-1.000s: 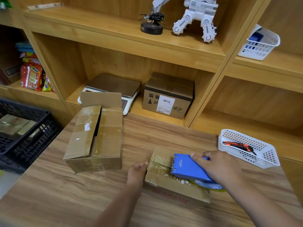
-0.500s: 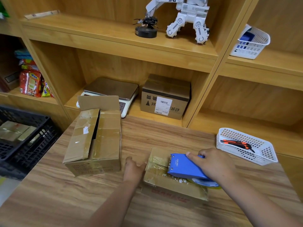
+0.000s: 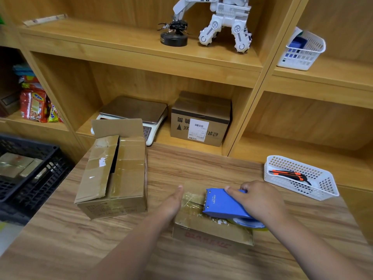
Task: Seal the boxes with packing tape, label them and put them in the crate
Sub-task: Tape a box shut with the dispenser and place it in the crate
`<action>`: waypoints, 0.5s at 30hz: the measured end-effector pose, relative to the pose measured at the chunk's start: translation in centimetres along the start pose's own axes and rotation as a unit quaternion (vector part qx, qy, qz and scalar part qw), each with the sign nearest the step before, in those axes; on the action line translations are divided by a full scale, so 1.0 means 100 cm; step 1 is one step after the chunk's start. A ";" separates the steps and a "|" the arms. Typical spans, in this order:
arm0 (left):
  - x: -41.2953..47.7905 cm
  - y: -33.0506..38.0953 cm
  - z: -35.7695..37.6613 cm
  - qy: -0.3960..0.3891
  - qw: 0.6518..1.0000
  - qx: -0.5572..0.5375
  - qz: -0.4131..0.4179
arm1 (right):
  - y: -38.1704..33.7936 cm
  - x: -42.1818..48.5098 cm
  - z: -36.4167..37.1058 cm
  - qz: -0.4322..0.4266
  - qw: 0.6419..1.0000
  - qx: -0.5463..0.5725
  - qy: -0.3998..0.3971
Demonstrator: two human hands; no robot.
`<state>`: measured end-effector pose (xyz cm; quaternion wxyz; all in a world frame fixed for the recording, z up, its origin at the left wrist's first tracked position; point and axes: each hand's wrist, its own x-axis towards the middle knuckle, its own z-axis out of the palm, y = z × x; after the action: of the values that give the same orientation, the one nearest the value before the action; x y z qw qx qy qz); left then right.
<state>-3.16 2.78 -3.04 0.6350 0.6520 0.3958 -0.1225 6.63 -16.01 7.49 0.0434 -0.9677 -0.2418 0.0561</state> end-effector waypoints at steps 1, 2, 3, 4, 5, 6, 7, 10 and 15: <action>0.000 0.002 -0.001 0.022 0.998 0.025 0.048 | 0.000 0.000 0.000 -0.001 1.000 -0.002 0.000; -0.001 0.005 -0.001 0.044 0.991 0.053 0.111 | 0.000 0.000 0.000 -0.002 1.000 -0.003 0.000; -0.003 0.008 0.001 0.060 0.978 0.092 0.175 | -0.001 0.001 0.000 -0.002 1.000 -0.003 0.000; -0.005 0.011 0.004 0.068 0.961 0.135 0.231 | 0.000 0.001 0.000 -0.003 1.000 -0.002 -0.001; -0.006 0.013 0.007 0.075 0.942 0.189 0.268 | 0.000 0.001 0.001 -0.003 1.000 0.000 -0.002; -0.007 0.015 0.010 0.079 0.922 0.244 0.291 | 0.000 0.002 0.001 -0.003 1.000 0.000 -0.003; -0.005 0.015 0.013 0.084 0.907 0.285 0.300 | 0.001 0.002 0.001 -0.004 1.000 0.000 -0.004; -0.002 0.013 0.015 0.097 0.893 0.315 0.306 | 0.005 0.004 -0.001 -0.010 1.000 0.012 -0.007; -0.002 0.015 0.017 0.117 0.887 0.324 0.307 | 0.015 0.009 -0.006 -0.015 0.998 0.050 -0.029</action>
<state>-1.71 1.34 -2.04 0.3434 0.9199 0.1859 0.0348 8.18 -17.01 7.88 0.0854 -0.9586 -0.2544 0.0950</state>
